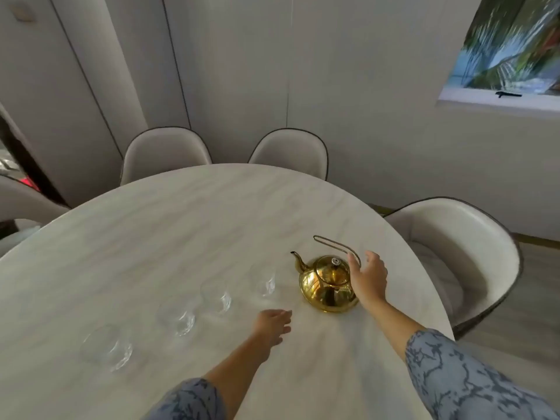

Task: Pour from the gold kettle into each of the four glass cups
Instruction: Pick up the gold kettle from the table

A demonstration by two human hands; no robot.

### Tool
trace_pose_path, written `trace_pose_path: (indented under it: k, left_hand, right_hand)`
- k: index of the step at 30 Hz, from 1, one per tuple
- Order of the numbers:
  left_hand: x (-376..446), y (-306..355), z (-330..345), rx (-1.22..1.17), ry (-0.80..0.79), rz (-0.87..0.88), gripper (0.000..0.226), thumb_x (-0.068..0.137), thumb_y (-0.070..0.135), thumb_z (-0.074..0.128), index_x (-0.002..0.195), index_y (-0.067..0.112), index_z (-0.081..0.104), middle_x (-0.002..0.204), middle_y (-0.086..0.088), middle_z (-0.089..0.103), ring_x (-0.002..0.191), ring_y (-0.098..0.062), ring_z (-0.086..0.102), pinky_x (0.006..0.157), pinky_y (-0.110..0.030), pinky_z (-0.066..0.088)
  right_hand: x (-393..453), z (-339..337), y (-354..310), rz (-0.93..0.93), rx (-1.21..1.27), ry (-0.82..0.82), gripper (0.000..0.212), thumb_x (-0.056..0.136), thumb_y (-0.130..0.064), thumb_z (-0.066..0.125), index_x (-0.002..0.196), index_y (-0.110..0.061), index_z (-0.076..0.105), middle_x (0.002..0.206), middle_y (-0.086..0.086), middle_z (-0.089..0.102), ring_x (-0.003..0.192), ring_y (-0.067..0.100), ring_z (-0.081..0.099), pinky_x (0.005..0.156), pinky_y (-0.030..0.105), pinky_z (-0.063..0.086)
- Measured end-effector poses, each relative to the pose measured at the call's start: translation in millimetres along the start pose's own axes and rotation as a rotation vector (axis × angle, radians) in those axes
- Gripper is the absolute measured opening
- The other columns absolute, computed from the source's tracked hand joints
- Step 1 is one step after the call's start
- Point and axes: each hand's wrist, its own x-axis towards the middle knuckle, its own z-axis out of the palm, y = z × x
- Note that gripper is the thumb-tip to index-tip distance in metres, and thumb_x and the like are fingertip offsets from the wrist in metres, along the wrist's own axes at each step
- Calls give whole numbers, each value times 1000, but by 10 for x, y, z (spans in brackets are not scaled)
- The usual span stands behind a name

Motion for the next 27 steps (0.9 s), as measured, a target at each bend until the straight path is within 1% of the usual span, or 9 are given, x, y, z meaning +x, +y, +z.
trace_pose_path:
  k: [1,3,5,9,12,16,20,24,27]
  left_hand:
    - [157,34,88,-11,-16,-16,25,92,27,67,108,8,69,100,-6,66,88,-19,64,75,-31,48]
    - [264,66,194,-32,-23,-66,49,88,31,73,128,6,59,106,-8,64,97,-22,63,81,-34,52]
    - [342,100,331,-57,-55,-99,68,85,34,75,141,9,46,117,-11,60,109,-24,59,91,-38,53]
    - [481,139,555,-121,-100,-143,90,80,41,78,152,15,30,139,-13,51,125,-28,53,97,-41,54]
    - [524,146,643,-159,-113,-137,92,81,43,77,153,18,27,150,-12,44,132,-29,50,98,-43,54]
    - [533,135,682,-218,-113,-132,80,82,42,76,147,19,36,146,-10,48,131,-28,50,100,-48,52]
    - [447,132,660,-265,-145,-122,78,76,48,78,140,26,39,143,-6,50,125,-23,49,104,-52,49]
    - [291,182,647,-315,-186,-46,65,74,54,77,127,32,47,132,2,60,129,-22,54,106,-52,46]
    - [170,229,654,-334,-160,-33,81,62,66,79,131,33,51,128,4,65,122,-19,59,101,-47,51]
  right_hand:
    - [113,43,12,2,45,25,60,95,-56,49,129,-6,57,125,13,62,119,31,57,97,49,50]
    - [166,61,-9,12,172,-17,54,94,-58,48,98,-7,66,94,6,69,92,24,66,78,38,54]
    - [226,66,-11,25,273,-77,52,94,-54,53,70,-8,56,66,2,59,65,16,58,62,28,46]
    - [364,56,-13,7,351,-239,59,88,-48,66,50,-13,38,44,-5,37,45,10,37,55,27,37]
    - [405,75,-19,40,435,-276,61,83,-41,76,45,-16,34,39,-9,31,40,8,31,56,30,37]
    - [312,125,-6,187,577,-213,58,76,-39,83,49,-12,39,43,-5,33,44,11,32,64,33,43]
    - [148,78,-37,266,671,-104,57,77,-37,82,50,-10,41,40,-6,35,48,12,34,65,29,44]
    - [15,-50,-255,204,655,-75,57,78,-39,81,50,-9,41,39,-7,36,45,9,36,61,25,47]
    - [-73,-108,-440,136,615,-79,58,77,-40,82,48,-10,42,39,-7,36,41,8,38,55,24,45]
